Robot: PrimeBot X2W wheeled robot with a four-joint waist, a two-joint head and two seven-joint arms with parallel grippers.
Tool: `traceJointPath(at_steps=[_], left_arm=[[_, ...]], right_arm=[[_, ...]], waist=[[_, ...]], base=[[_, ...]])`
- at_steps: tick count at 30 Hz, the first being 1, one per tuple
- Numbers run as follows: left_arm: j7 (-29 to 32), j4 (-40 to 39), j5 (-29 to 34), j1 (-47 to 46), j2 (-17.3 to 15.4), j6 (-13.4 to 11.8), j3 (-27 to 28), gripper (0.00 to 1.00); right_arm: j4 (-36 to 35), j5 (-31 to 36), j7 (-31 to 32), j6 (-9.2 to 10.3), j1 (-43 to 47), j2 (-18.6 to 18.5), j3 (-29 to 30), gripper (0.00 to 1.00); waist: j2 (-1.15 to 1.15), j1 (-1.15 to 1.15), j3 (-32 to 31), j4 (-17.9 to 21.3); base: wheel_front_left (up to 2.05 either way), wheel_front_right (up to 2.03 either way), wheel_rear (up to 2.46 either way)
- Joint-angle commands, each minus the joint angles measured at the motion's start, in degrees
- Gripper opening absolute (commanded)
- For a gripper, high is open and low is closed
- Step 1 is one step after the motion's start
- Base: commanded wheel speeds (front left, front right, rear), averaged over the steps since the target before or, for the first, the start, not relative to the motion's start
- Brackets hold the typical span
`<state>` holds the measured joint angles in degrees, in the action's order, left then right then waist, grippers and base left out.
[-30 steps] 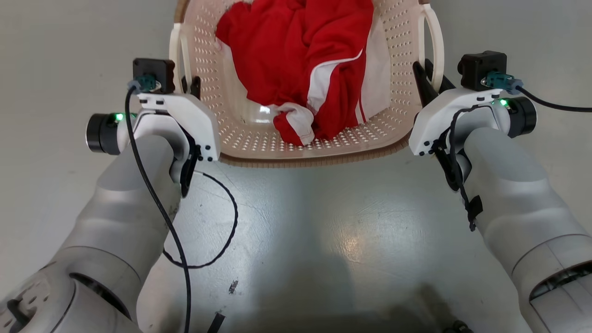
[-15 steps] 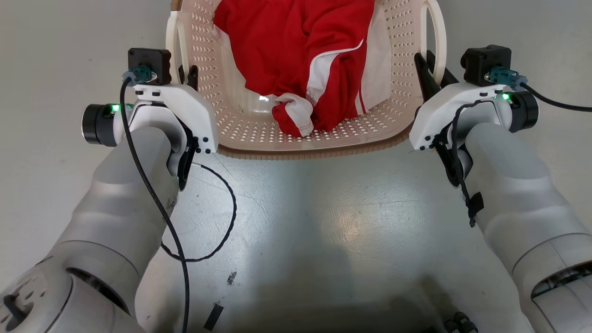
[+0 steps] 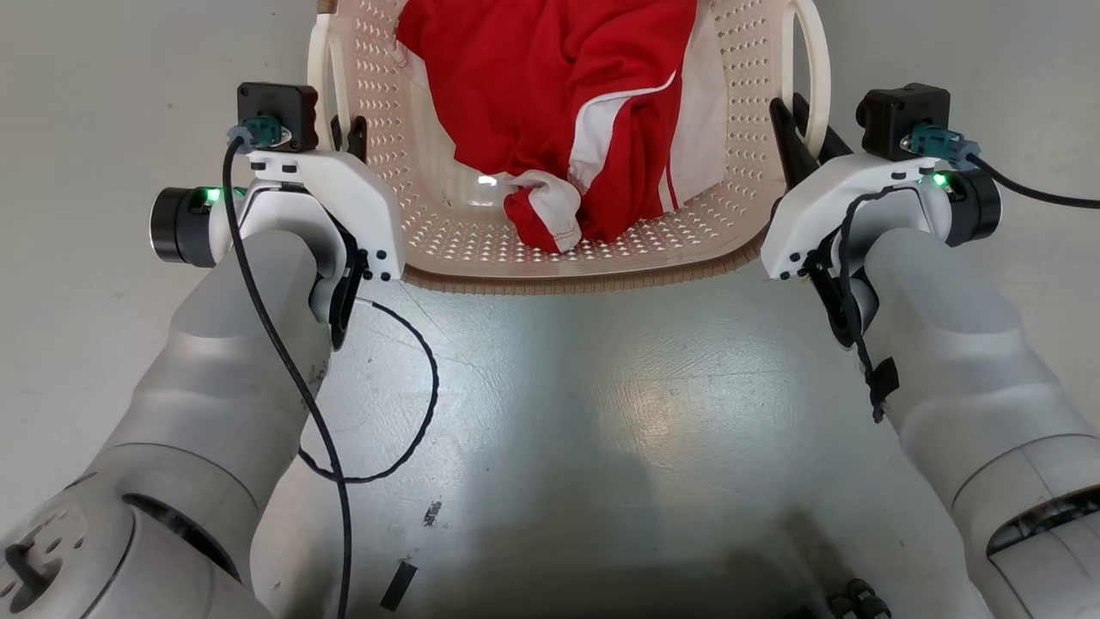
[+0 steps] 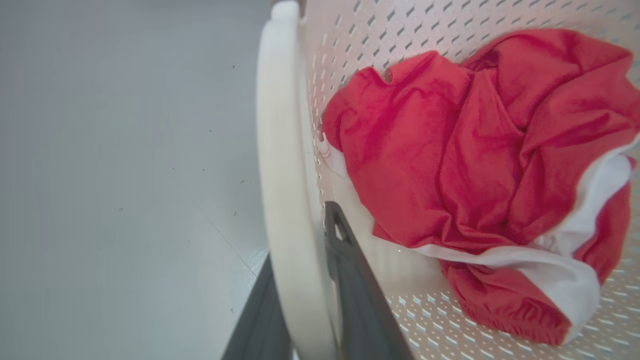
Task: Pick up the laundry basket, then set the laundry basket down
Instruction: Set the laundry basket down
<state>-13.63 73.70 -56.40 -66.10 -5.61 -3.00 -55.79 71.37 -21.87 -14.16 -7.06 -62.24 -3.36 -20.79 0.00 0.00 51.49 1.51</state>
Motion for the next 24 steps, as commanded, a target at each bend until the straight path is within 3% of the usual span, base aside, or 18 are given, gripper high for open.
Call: traceJointPath(at_steps=[1, 24], left_arm=[[-0.3, 0.12, 0.67, -0.69, -2.07, -0.08, 0.3, 0.0], [0.18, 0.22, 0.52, -1.38, -2.17, 0.1, -0.46, 0.0]], right_arm=[[-0.53, 0.01, -0.84, -0.43, 2.97, 0.48, -1.18, 0.0], [-0.05, -1.89, -0.84, -0.43, 2.88, 0.48, -2.61, 0.0]], waist=[[0.0, 0.0, 0.01, 0.07], [0.0, 0.0, 0.7, 0.79]], base=[[0.0, 0.0, 0.0], [0.0, 0.0, 0.0]])
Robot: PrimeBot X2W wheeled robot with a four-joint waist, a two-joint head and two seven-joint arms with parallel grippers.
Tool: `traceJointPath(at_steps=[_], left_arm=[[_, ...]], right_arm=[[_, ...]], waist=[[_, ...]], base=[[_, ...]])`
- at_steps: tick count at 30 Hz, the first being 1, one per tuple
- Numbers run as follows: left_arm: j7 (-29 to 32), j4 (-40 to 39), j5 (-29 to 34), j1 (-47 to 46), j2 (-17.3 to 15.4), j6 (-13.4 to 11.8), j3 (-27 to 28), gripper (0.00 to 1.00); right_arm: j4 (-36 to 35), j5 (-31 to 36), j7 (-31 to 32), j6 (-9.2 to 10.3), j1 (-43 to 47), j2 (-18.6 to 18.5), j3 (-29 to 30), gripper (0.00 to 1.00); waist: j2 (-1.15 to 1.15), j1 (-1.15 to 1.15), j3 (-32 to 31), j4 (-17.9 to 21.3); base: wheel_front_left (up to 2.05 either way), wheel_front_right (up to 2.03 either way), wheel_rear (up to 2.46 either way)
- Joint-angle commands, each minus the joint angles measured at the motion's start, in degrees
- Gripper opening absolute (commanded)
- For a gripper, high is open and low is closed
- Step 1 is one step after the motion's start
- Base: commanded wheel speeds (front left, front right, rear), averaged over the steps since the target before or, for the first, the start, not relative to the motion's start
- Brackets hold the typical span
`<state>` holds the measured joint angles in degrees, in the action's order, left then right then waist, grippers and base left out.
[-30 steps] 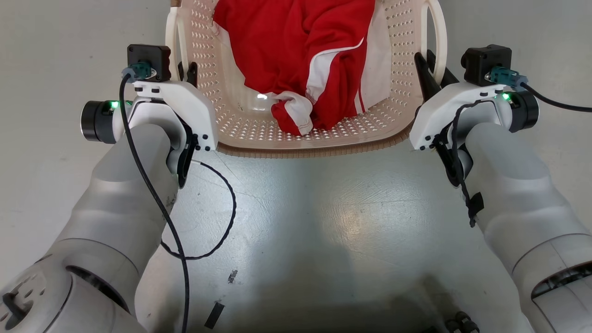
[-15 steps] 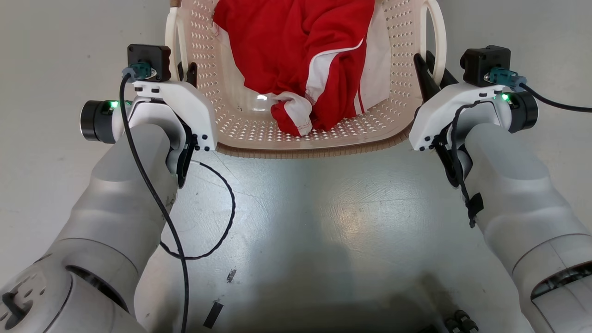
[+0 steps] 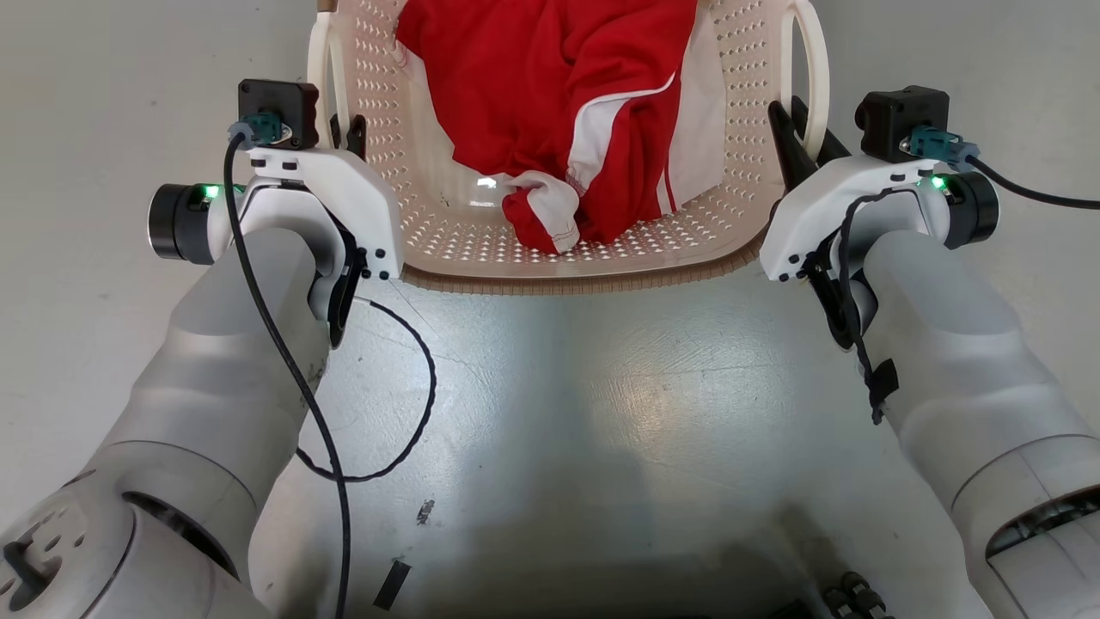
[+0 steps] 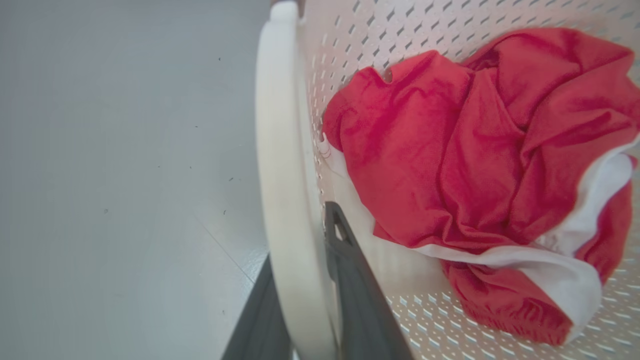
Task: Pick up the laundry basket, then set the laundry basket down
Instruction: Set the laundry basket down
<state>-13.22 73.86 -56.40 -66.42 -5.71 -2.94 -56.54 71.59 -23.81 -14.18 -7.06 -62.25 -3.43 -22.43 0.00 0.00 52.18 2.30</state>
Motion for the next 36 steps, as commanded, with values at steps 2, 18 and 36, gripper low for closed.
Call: traceJointPath(at_steps=[2, 18, 36], left_arm=[[-0.11, 0.07, 0.48, -1.06, -2.08, 0.05, 0.24, 0.0], [-1.04, 0.09, -0.38, -1.24, -2.2, -1.46, 1.26, 1.0], [-1.76, -9.48, 2.22, 6.19, -4.39, -3.89, 10.04, 1.0]], right_arm=[[-0.24, -0.11, -0.82, -0.43, 2.83, 0.56, -1.07, 0.0], [-1.01, 4.72, -0.82, -0.43, 2.98, 0.56, 5.02, 1.0], [-14.82, 12.9, -0.82, -0.43, 12.28, 0.56, 15.38, 1.0]], waist=[[0.0, 0.0, 0.09, 0.05], [0.0, 0.0, -0.29, 0.41], [0.0, 0.0, -12.39, -0.13]], base=[[0.0, 0.0, 0.0], [0.0, 0.0, 0.0], [0.0, 0.0, 0.0]])
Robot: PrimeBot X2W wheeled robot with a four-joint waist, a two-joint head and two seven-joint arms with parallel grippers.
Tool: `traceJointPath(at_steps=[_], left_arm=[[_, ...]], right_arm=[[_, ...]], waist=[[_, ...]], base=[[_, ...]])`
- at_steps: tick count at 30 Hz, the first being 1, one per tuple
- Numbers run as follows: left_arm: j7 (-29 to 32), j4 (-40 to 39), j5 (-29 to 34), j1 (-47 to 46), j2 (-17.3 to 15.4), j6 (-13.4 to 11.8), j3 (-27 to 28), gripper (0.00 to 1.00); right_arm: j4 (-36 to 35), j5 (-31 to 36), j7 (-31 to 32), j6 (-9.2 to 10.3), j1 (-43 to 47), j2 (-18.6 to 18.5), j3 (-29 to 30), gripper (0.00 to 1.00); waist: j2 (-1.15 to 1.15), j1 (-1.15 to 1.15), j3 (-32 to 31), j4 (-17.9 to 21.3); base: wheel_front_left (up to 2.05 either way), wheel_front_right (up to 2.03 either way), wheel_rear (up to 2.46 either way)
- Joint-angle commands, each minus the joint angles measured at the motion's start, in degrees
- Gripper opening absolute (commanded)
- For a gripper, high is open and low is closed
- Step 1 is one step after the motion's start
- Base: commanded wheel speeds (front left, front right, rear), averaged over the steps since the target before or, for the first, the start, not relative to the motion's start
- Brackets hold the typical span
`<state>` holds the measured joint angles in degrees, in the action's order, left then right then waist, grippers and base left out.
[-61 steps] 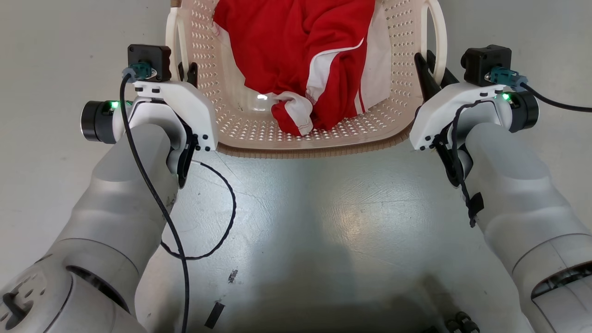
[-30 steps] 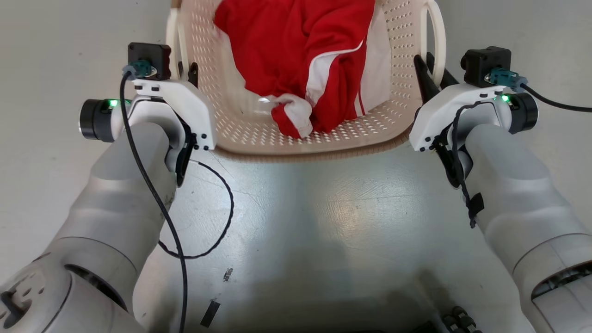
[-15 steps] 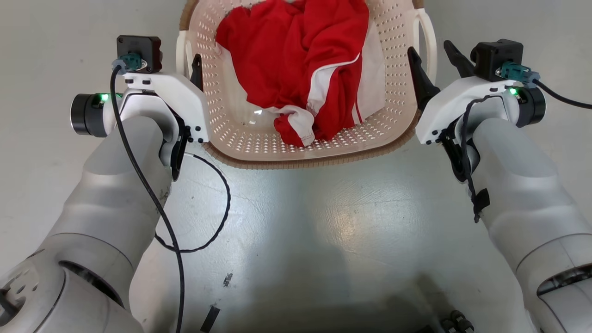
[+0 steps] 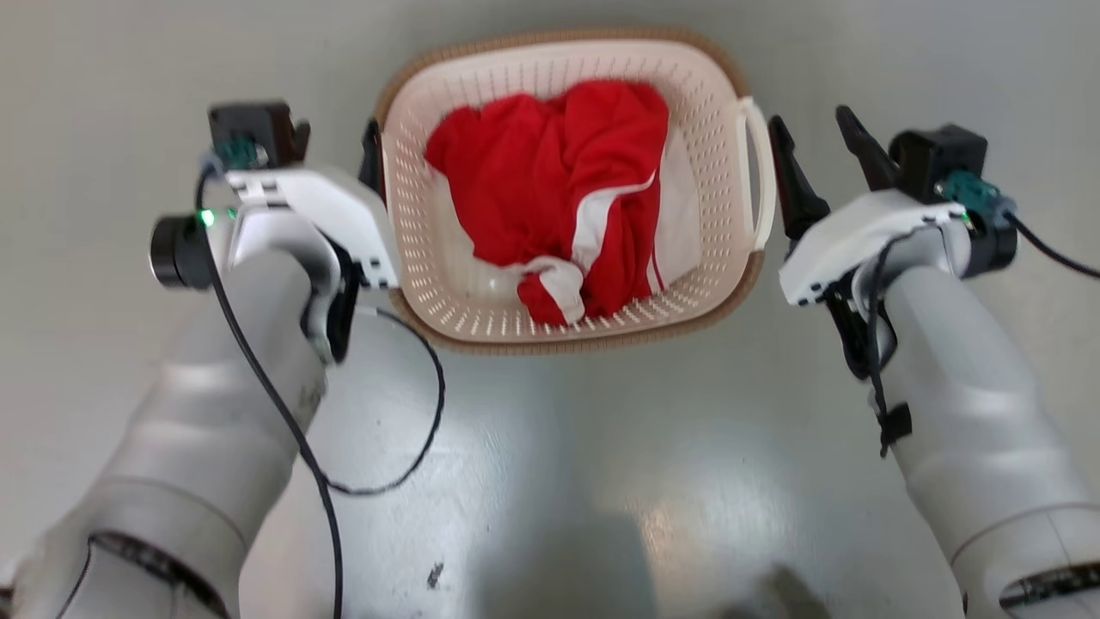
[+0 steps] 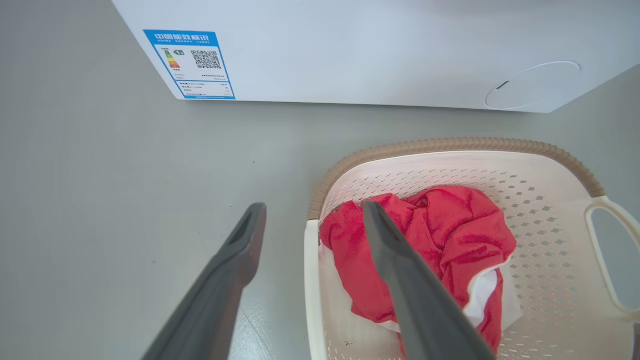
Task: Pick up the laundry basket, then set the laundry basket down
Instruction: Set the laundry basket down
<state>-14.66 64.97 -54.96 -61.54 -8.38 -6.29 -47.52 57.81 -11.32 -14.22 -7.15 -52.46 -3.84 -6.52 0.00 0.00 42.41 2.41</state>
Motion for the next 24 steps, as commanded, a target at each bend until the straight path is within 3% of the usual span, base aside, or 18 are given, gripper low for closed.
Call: traceJointPath(at_steps=[1, 10, 24], left_arm=[[-0.32, -1.8, 1.78, 2.69, -1.9, -0.64, 1.85, 1.0], [-0.33, -11.05, 10.33, 14.22, -2.32, -1.57, 11.98, 1.0], [-0.33, -20.94, 21.43, 30.09, -1.19, 0.03, 27.21, 1.0]], right_arm=[[-2.37, 1.34, -0.78, -0.34, 3.62, 0.96, 0.66, 1.0], [-11.75, 7.74, -0.78, -0.34, 13.06, 0.96, 7.66, 1.0], [-19.61, 11.26, -0.78, -0.34, 24.52, 0.96, 10.42, 1.0]], waist=[[0.0, 0.0, -3.94, -0.29], [0.0, 0.0, -15.38, -1.39], [0.0, 0.0, -28.08, -2.11]], base=[[0.0, 0.0, 0.0], [0.0, 0.0, 0.0], [0.0, 0.0, 0.0]])
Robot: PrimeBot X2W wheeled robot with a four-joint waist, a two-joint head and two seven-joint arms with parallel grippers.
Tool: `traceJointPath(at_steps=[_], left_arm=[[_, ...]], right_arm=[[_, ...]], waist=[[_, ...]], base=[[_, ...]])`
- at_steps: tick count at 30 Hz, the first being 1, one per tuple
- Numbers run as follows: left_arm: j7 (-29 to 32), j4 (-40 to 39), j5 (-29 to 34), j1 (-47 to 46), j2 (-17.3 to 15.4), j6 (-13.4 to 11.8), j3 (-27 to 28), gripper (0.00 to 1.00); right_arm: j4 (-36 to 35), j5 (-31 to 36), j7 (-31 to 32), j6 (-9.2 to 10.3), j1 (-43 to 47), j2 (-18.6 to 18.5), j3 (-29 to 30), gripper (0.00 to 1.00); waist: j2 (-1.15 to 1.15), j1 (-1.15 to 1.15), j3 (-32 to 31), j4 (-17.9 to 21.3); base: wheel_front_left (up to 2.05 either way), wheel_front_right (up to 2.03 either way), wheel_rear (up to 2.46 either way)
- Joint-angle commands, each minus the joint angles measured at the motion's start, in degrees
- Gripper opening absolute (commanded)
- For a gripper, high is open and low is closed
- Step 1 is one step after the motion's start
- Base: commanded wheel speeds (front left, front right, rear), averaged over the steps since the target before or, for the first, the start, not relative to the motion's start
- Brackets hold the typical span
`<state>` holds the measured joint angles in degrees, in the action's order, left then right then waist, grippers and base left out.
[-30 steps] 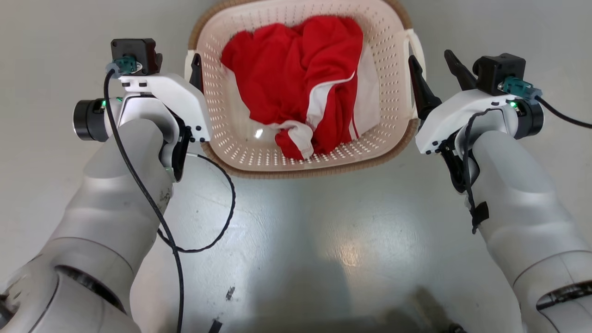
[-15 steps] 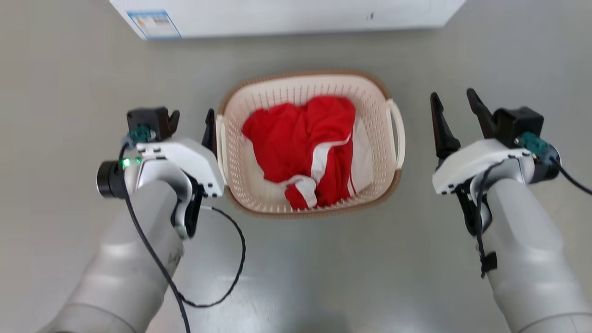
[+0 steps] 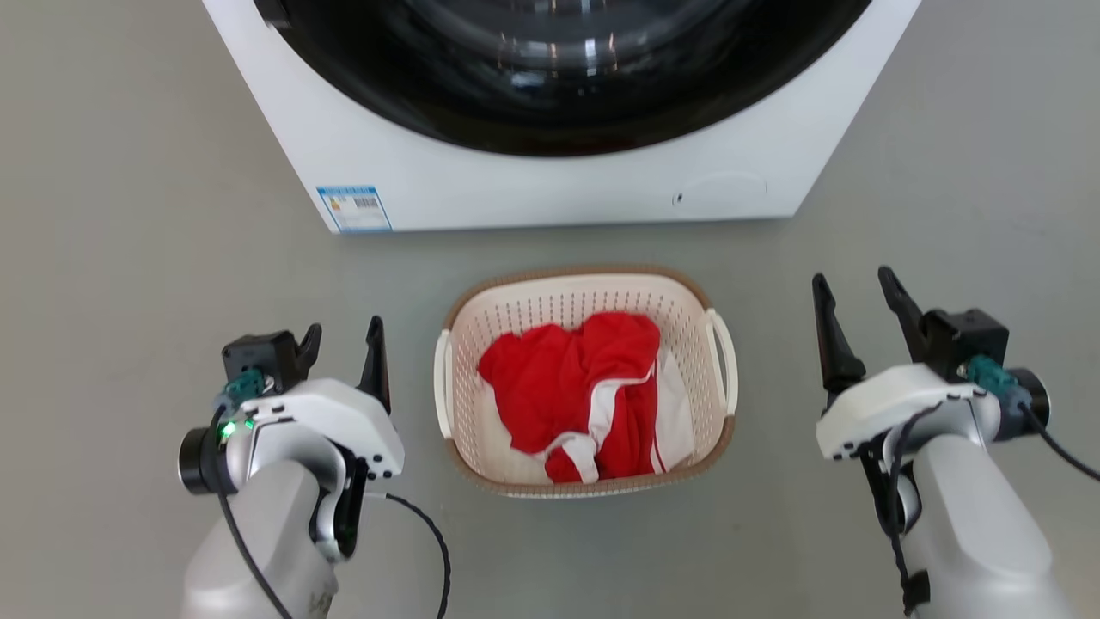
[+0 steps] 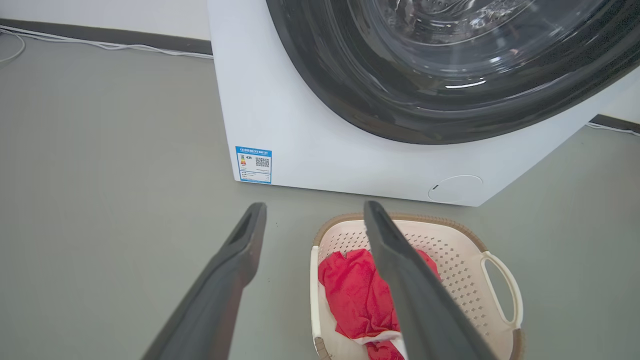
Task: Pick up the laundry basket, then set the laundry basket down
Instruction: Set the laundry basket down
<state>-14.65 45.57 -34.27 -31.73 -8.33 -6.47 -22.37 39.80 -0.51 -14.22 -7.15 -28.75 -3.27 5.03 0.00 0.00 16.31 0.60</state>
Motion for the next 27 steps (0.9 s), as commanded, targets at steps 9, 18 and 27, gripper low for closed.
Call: traceJointPath(at_steps=[9, 18, 27], left_arm=[[-0.35, -8.63, 7.02, 9.27, -0.14, 1.81, 10.17, 1.0], [-0.35, -12.52, 9.85, 17.96, 1.66, 3.18, 15.37, 1.0], [-0.35, -17.28, 12.26, 24.18, 2.96, 3.85, 19.05, 1.0]], right_arm=[[-5.84, 0.49, -0.78, -0.34, 7.62, 0.39, -2.11, 1.0], [-8.74, -0.21, -0.78, -0.34, 14.5, 0.32, -2.02, 1.0], [-12.31, -0.12, -0.78, -0.34, 18.91, -0.55, -1.69, 1.0]], waist=[[0.0, 0.0, -9.44, -0.39], [0.0, 0.0, -15.77, -0.34], [0.0, 0.0, -17.99, -0.14]], base=[[0.0, 0.0, 0.0], [0.0, 0.0, 0.0], [0.0, 0.0, 0.0]])
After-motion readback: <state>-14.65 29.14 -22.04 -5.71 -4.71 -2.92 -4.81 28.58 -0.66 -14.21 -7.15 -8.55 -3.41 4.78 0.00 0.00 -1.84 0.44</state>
